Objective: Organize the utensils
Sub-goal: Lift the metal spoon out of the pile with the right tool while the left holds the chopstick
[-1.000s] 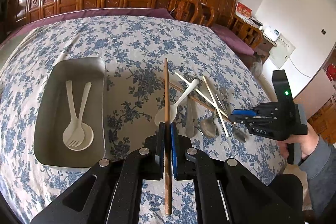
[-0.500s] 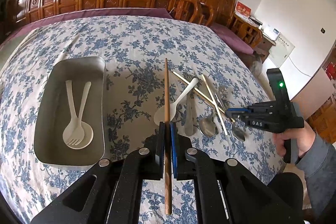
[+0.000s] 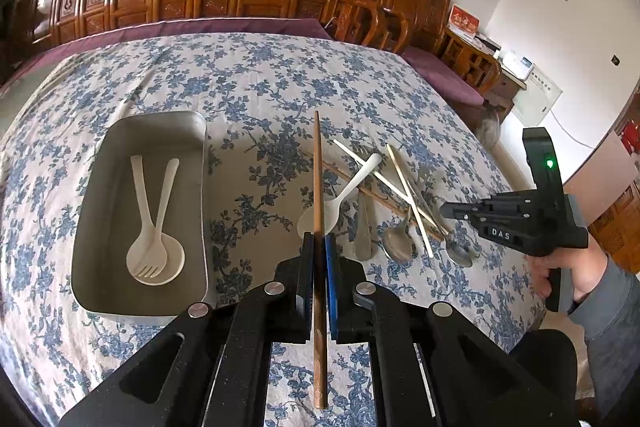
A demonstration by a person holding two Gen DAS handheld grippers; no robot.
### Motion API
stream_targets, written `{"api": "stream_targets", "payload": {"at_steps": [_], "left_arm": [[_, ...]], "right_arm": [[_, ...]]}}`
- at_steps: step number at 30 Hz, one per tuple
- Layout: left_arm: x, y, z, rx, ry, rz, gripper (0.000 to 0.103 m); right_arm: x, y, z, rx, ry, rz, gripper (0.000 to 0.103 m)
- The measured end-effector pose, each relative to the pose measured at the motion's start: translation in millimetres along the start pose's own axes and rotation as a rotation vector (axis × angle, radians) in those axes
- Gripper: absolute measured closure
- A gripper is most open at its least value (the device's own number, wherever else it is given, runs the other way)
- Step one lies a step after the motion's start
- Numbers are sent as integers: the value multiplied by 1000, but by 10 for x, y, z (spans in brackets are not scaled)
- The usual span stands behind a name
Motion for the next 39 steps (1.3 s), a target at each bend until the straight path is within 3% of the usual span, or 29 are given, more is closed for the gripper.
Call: {"api": "stream_targets", "payload": {"at_steps": [4,11,17,27,28,29,39], "left_arm": [[27,10,-12,2,-5,1,99],[32,6,-1,1,-5,0,99],[31,6,6,2,-3,2,99],[8,-18,29,-5,5,1,99],[11,-22,27,-7,5,0,99],[8,-29,21,-10,5,1,99],[39,-9,1,-13,0,3,99]], "right_arm": [[-15,-106,-34,-32,-12,37,102],[-161,-22,0,-9,19,22,100],[-164,-41,-41,-14,13,32,80],[-290,-18,-51,-12,38,42,80],[-285,-23,-64,-19,30,39,81],[-273,-26,-77,-32,23,27,92],[-36,-58,-107,-34,-33,38,96]]}}
Point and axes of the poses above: each gripper's, at about its wrist camera, not at the fingertips, and x roughly against the way its jaws point, y to its left, z to its underside, the point moved 10 cm from there along -x, roughly the way its jaws point, and after that the axes turned 1 degree about y, right-handed, at the moved point
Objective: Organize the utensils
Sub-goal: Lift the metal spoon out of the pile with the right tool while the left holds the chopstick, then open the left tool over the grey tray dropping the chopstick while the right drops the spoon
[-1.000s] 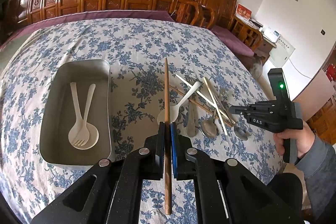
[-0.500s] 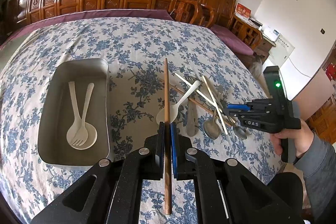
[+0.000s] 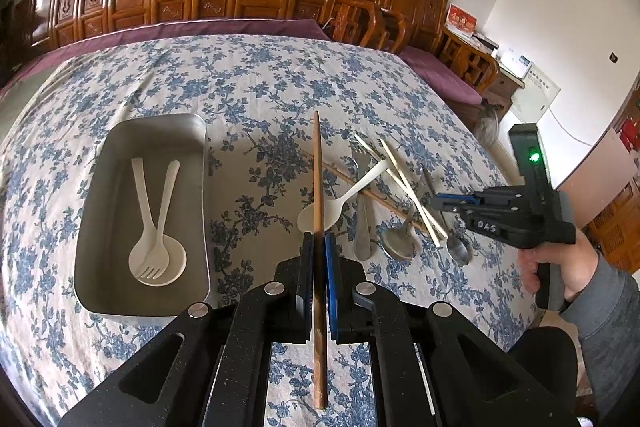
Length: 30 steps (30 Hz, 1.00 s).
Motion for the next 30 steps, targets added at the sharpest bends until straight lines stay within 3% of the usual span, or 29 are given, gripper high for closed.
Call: {"api": "stream_targets", "payload": {"at_steps": [9,16,25,30], "left_arm": [[89,146,-85,-7,-19,-23,99],[269,534,-220,-13,-38,-83,99],[195,1137,-275,-18,9,-180,99],[19,1326,-201,-1,68,-194,98]], "right_arm": [[375,257,-169,70,-72,-8,96],[683,584,-396,115,-144,-39,96],[846,1176,-774,164,-196,-101,96],[795,1570,-990,169,-213,-153,96]]}}
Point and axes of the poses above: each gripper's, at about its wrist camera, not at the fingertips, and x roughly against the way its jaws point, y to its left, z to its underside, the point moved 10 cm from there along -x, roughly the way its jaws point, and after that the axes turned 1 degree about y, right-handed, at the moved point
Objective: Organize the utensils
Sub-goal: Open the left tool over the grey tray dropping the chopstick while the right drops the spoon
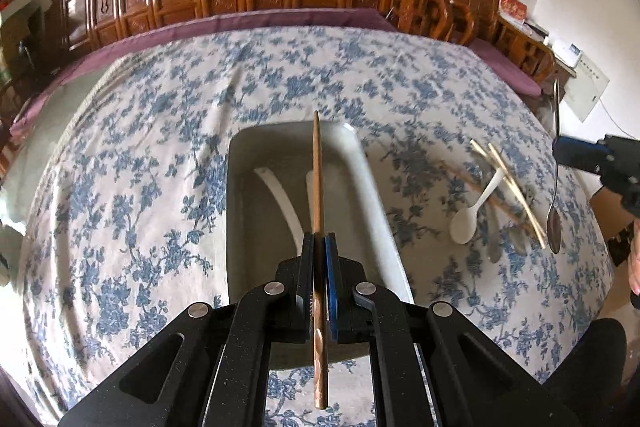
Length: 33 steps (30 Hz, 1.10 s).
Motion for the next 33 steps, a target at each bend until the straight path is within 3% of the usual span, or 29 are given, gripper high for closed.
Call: {"api": "stream_targets", "payload": {"at_steps": [4,9,13,23,28,30,33], "left_arm": [[-107,122,57,30,31,-13,97],[-64,279,98,51,20,-16,88],[34,419,107,64,3,-30,88],[223,618,113,73,-21,-53,88],[283,601,93,63,-30,-58,87],[313,565,89,60,-35,-60,86],[346,492,82,54,-41,-57,79]], "right_arm": [[-151,278,-188,-7,-12,-49,96],[-411,638,-381,-8,-13,-99,96],[-654,871,-460,-13,-7,-114,96],[-1308,1167,-287,-84,93,-139,94],[-1327,1147,-192,-56,109,-114,92],[-1245,1098,-175,-49,91,-114,75],[-1026,1001,-128,-48,50,-122,71]]}}
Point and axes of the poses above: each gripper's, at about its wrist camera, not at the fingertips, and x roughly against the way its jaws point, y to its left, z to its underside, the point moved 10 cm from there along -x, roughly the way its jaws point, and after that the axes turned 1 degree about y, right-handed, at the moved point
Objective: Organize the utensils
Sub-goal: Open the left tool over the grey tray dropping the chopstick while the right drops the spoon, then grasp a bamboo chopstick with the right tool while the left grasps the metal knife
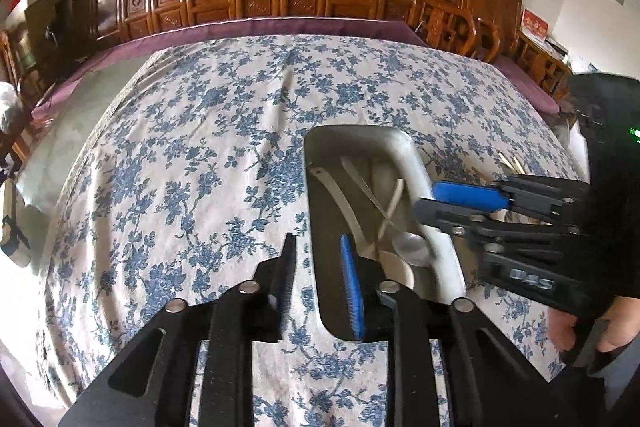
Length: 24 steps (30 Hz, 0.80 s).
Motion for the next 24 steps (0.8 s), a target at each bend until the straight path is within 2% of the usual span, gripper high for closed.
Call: {"api": "stream_targets", "payload": {"at_steps": [2,5,7,9,12,18,24], "left_arm": [[36,-95,-1,-10,-6,8,78],[81,-263,-6,-28,-17,25,68],[106,-414,-20,-42,-29,41,56],[115,-587,-30,-53,-36,66,55],[115,-902,-48,-75,-44,106,46],[54,-1434,-42,-126,-41,158,45],[-91,-1709,74,-151,-8,176,45]], "right_arm": [[220,-107,94,15,-27,33,70],[539,-306,230,11,-78,79,70],[779,-519,386,-5,-104,127,70],[978,-738,543,-29,-109,151,70],[1232,-1101,757,-65,-114,212,70],[1487,-1775,1144,-142,-97,312,70],[1256,-2070,1369,-211,-44,282,70]]}}
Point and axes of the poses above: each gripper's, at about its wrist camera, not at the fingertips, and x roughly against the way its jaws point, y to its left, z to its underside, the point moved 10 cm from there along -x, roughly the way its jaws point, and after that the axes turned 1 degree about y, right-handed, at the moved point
